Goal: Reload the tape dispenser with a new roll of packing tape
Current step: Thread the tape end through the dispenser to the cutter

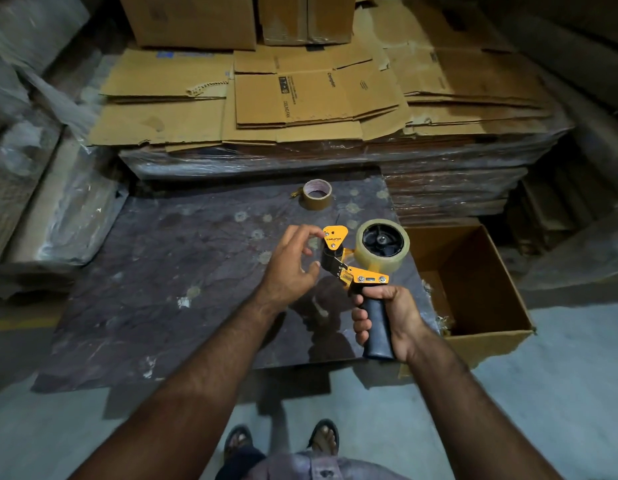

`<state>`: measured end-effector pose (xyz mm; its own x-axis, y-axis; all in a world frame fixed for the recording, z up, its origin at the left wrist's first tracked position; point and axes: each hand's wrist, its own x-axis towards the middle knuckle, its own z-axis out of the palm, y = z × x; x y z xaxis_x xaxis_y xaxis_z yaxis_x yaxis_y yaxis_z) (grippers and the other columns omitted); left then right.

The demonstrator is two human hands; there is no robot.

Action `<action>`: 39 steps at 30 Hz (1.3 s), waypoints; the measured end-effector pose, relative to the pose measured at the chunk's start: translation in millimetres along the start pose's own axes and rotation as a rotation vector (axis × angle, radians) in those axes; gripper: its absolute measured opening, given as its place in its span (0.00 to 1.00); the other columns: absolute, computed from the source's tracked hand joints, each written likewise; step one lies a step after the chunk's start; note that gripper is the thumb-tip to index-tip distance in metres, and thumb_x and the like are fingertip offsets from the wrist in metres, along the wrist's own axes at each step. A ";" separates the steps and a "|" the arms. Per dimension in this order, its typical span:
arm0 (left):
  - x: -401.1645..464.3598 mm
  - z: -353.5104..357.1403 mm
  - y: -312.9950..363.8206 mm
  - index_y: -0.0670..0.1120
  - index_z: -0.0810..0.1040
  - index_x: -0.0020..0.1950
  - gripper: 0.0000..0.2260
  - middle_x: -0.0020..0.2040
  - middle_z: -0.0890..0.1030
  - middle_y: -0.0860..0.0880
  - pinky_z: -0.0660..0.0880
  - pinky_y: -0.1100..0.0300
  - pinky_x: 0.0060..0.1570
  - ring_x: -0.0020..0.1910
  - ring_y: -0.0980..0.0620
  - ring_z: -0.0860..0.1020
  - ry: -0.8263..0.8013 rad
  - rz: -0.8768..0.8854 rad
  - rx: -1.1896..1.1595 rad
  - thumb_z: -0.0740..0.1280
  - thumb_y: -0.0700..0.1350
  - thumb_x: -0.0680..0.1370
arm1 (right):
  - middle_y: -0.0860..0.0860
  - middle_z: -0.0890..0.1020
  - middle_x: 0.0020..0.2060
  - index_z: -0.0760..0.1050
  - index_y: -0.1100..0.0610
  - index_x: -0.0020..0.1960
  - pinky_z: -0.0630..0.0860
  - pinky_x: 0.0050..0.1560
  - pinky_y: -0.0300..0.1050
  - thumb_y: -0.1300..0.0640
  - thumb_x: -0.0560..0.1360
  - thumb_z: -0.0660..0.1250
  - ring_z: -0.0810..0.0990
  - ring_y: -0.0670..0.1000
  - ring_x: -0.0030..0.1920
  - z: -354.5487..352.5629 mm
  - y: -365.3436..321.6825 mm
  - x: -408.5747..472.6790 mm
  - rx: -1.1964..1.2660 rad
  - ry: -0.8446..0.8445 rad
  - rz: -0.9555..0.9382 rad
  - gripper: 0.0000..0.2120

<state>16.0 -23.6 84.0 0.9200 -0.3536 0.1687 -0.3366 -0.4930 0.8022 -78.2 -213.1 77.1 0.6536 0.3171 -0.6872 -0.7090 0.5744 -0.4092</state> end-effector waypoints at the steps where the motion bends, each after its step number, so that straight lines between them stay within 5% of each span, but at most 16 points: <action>1: 2.6 -1.0 0.1 0.54 0.72 0.64 0.24 0.63 0.71 0.55 0.75 0.63 0.39 0.54 0.54 0.77 0.036 -0.039 -0.036 0.70 0.34 0.73 | 0.51 0.70 0.28 0.73 0.56 0.37 0.64 0.27 0.39 0.53 0.72 0.59 0.67 0.49 0.23 -0.7 -0.4 0.0 -0.005 -0.008 0.008 0.09; 4: 14.4 -10.7 -4.0 0.52 0.71 0.68 0.27 0.67 0.74 0.54 0.79 0.57 0.40 0.55 0.54 0.78 0.061 -0.139 -0.110 0.68 0.30 0.74 | 0.51 0.70 0.28 0.73 0.56 0.37 0.64 0.27 0.40 0.53 0.72 0.59 0.68 0.49 0.23 -4.0 -2.7 0.3 -0.017 -0.027 0.017 0.09; 10: 33.8 -25.0 -3.4 0.48 0.73 0.73 0.29 0.68 0.78 0.52 0.79 0.58 0.53 0.64 0.55 0.77 -0.204 -0.179 -0.249 0.62 0.25 0.76 | 0.52 0.70 0.27 0.73 0.57 0.37 0.64 0.28 0.40 0.53 0.72 0.59 0.68 0.49 0.23 -6.7 -7.7 -2.1 -0.044 -0.050 0.021 0.09; 18: 48.4 -10.1 -4.9 0.44 0.83 0.56 0.12 0.54 0.86 0.45 0.81 0.48 0.57 0.55 0.48 0.84 -0.254 -0.231 -0.325 0.68 0.30 0.78 | 0.52 0.71 0.26 0.73 0.57 0.37 0.66 0.27 0.39 0.53 0.74 0.57 0.68 0.49 0.22 -14.8 -12.5 -10.7 -0.022 -0.056 0.054 0.11; 24: 49.9 -2.9 -8.3 0.41 0.84 0.45 0.04 0.46 0.86 0.40 0.82 0.48 0.48 0.43 0.47 0.83 -0.126 -0.206 -0.313 0.76 0.34 0.73 | 0.52 0.70 0.27 0.72 0.57 0.38 0.66 0.26 0.40 0.53 0.74 0.58 0.67 0.50 0.22 -26.7 -13.9 -17.2 0.028 -0.022 0.009 0.10; 27: 48.4 6.5 -18.7 0.46 0.84 0.43 0.06 0.44 0.86 0.46 0.81 0.52 0.49 0.42 0.50 0.83 -0.167 -0.192 -0.224 0.79 0.38 0.71 | 0.52 0.70 0.27 0.72 0.57 0.38 0.65 0.27 0.40 0.53 0.73 0.59 0.67 0.50 0.22 -36.5 -20.3 -19.9 0.063 0.037 -0.038 0.09; 31: 51.8 21.5 -32.8 0.48 0.81 0.53 0.15 0.49 0.83 0.50 0.79 0.59 0.42 0.40 0.54 0.80 -0.205 -0.291 -0.156 0.80 0.42 0.69 | 0.53 0.69 0.28 0.73 0.57 0.38 0.64 0.28 0.41 0.54 0.71 0.60 0.66 0.51 0.22 -42.6 -20.3 -23.6 -0.003 0.097 -0.085 0.08; 35: 42.1 34.3 -60.7 0.45 0.79 0.58 0.15 0.50 0.84 0.42 0.79 0.57 0.42 0.37 0.49 0.80 -0.445 -0.295 0.189 0.77 0.39 0.73 | 0.54 0.69 0.28 0.73 0.57 0.38 0.62 0.27 0.42 0.55 0.70 0.61 0.66 0.51 0.23 -48.5 -11.7 -23.6 -0.022 0.134 -0.121 0.07; 37: 31.4 40.5 -56.2 0.42 0.79 0.52 0.09 0.48 0.84 0.37 0.82 0.49 0.39 0.36 0.44 0.83 -0.427 -0.426 -0.033 0.72 0.47 0.79 | 0.54 0.69 0.28 0.73 0.57 0.38 0.62 0.27 0.42 0.54 0.70 0.61 0.65 0.52 0.23 -53.3 -8.1 -22.6 -0.018 0.157 -0.127 0.06; 39: 25.4 48.4 -39.3 0.38 0.80 0.52 0.27 0.50 0.85 0.36 0.83 0.52 0.38 0.40 0.42 0.85 -0.443 -0.711 -0.360 0.61 0.63 0.81 | 0.55 0.69 0.28 0.73 0.57 0.38 0.62 0.28 0.43 0.54 0.69 0.62 0.65 0.52 0.23 -57.6 -4.7 -21.3 -0.019 0.170 -0.127 0.06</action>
<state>42.9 -51.6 29.0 0.7007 -0.3710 -0.6094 0.4314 -0.4599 0.7761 -104.1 -266.1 59.1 0.6848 0.1099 -0.7204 -0.6297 0.5868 -0.5091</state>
